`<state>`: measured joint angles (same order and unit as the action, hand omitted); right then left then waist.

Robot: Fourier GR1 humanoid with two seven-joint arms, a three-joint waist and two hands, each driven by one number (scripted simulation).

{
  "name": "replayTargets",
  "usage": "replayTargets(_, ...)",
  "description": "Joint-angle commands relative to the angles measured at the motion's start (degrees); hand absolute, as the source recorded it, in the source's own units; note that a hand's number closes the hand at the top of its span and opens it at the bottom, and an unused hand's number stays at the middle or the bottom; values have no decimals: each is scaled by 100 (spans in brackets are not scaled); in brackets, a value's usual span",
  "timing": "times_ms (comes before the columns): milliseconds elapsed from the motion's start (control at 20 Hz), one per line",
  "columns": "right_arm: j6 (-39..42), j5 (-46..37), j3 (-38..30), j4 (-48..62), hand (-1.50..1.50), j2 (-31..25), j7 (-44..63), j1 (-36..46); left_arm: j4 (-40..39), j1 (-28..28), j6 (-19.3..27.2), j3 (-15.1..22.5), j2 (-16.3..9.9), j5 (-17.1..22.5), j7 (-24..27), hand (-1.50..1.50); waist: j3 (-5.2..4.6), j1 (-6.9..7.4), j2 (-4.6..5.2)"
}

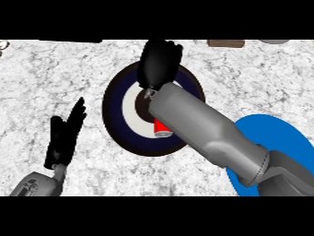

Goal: Pick the can from the plate and place it in the plate

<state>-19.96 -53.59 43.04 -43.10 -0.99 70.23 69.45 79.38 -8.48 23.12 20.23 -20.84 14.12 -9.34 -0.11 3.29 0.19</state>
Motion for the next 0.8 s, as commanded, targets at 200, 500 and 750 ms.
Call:
replayTargets(200, 32, 1134, -340, -50, 150, 95, 665, -850, 2, 281, 164, 45, 152, -166, 232, 0, 5, -21, 19)
replayTargets(500, -132, 1770, 103, -448, -150, 96, 450, -1015, 181, 260, 24, 3, 106, -194, -18, 0, 8, -71, 2)
replayTargets(750, -1398, 1531, 37, -822, -150, 96, -585, -1038, 107, 169, -40, -153, 115, -177, -15, 0, 12, -144, 0)
